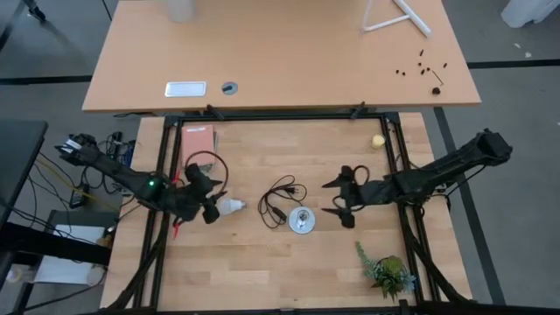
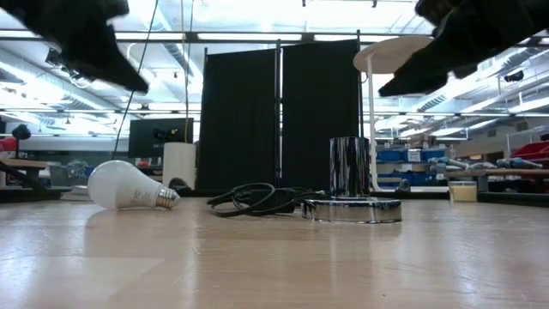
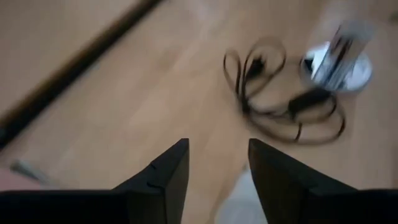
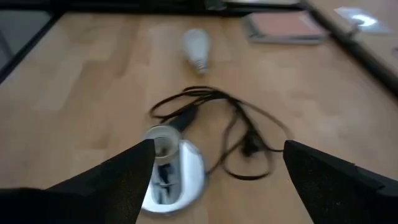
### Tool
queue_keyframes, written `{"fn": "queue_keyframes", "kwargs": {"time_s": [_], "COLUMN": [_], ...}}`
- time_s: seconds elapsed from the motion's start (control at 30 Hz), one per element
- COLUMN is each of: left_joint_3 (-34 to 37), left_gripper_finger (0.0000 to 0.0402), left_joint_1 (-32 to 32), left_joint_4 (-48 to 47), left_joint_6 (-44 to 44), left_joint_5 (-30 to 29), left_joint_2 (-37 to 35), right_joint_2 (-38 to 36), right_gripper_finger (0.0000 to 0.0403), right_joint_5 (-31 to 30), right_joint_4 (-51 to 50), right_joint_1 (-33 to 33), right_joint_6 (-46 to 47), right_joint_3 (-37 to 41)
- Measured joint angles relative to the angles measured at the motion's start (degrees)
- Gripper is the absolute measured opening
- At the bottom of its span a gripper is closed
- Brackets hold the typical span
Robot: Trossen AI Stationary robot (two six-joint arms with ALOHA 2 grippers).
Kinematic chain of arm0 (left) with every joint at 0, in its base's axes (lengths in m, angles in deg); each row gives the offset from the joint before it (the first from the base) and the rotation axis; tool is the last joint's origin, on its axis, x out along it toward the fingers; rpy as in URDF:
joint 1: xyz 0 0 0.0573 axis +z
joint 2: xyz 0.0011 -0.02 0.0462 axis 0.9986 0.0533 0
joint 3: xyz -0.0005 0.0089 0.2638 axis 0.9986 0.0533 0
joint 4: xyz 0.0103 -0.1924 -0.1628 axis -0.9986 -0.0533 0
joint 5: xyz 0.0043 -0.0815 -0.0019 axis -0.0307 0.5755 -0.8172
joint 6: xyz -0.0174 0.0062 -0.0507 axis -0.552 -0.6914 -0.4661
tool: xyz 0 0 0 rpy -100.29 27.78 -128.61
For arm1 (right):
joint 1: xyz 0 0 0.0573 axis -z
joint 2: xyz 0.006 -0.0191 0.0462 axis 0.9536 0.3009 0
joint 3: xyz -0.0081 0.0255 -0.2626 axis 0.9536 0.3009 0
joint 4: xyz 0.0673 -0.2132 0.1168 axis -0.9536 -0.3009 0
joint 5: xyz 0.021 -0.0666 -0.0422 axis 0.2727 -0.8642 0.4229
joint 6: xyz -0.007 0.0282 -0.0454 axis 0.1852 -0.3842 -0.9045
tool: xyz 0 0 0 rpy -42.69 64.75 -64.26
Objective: Screw lightbulb
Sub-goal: Insert the lightbulb into the silver lamp
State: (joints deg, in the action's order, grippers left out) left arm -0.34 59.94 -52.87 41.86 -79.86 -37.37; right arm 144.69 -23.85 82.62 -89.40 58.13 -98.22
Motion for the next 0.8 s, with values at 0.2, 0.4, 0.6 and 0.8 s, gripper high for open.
{"fn": "queue_keyframes", "kwargs": {"time_s": [0.2, 0.4, 0.6, 0.8], "left_joint_3": [0.0, -0.02, -0.04, -0.04], "left_gripper_finger": [0.0201, 0.0203, 0.0202, 0.0202], "left_joint_1": [0.0, -0.02, -0.67, -0.83], "left_joint_4": [-1.75, -2.38, -3.15, -3.68], "left_joint_6": [-3.52, -6.25, -9.66, -9.81], "left_joint_5": [6.17, 9.86, 11.17, 11.35], "left_joint_2": [3.88, 6.32, 8.26, 8.62], "right_joint_2": [9.35, 17.56, 25.81, 35.16], "right_gripper_finger": [0.0386, 0.0371, 0.0352, 0.0344], "right_joint_5": [4.86, 7.25, 8.67, 11.61], "right_joint_4": [8.7, 26.23, 43.08, 52.91], "right_joint_1": [1.27, 2.84, 4.87, 5.06], "right_joint_6": [-0.87, -5.17, -5.09, -5.64], "right_joint_3": [0.0, 4.71, 9.85, 9.7]}}
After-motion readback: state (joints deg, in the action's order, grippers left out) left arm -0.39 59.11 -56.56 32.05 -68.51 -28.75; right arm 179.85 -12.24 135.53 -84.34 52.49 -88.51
